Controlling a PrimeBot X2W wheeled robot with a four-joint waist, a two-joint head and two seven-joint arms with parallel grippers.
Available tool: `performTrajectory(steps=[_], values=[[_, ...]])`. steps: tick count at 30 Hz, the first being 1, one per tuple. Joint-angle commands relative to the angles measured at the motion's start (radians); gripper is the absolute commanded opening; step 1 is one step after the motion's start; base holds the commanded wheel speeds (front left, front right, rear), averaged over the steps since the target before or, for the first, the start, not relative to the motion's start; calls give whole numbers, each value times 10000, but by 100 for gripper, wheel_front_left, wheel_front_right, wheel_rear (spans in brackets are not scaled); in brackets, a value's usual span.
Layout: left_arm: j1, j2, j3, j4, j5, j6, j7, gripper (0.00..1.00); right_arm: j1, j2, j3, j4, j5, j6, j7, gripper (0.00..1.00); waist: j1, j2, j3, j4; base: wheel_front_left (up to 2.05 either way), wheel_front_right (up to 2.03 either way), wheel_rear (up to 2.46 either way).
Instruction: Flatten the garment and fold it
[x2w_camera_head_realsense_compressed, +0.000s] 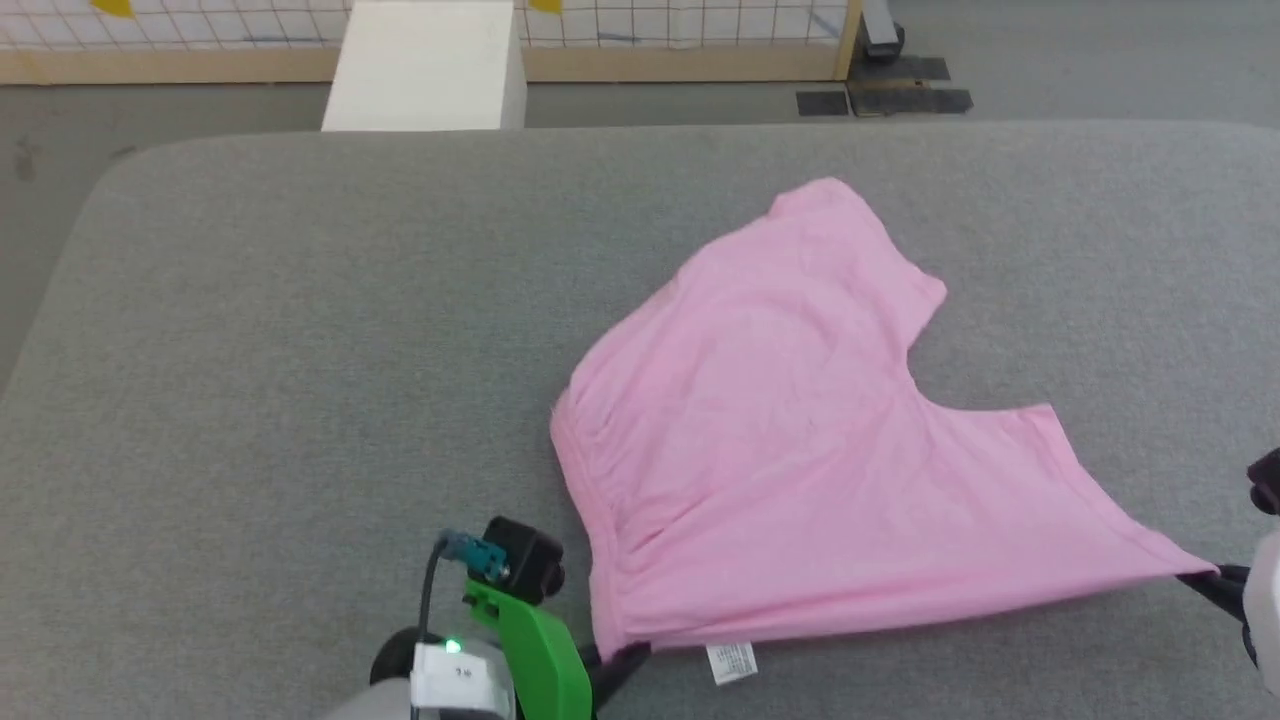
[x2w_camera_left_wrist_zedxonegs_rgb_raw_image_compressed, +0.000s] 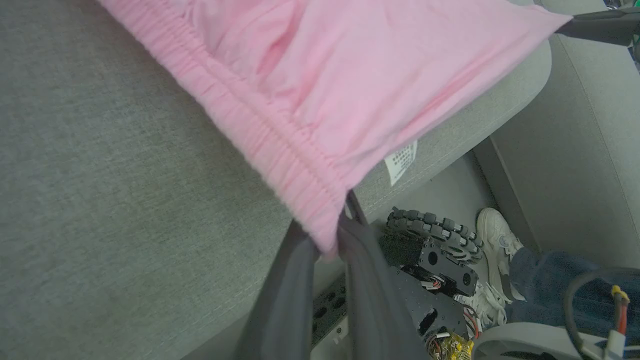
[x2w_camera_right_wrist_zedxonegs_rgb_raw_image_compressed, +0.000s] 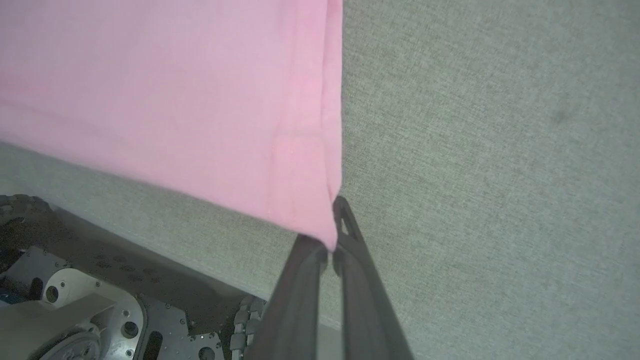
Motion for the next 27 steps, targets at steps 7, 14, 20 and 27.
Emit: performTrajectory(steps=[7,14,20,27], values=[[134,137,5,-411,174,441,-203,0,498,-81,-1415,-760,22,-23,-489,0,1,-1,-21,453,0,0,0],[-595,-118,221,-692,299,522,-110,0,-23,10,-2598,-1465,-267,-23,-318,0,1,-1,467,941,0,0,0],[-1653,-407,417,-964,460,423,143,0,-1217,263,-3458,-1849,-802,-23,447,0,1,-1,1463,1513,0,0,0],[-3002,-740,693,-915,558,82,411,0,-3236,882,-3704,-1443,-1740,-23,1661,0,1,-1,2668,2270,0,0,0]])
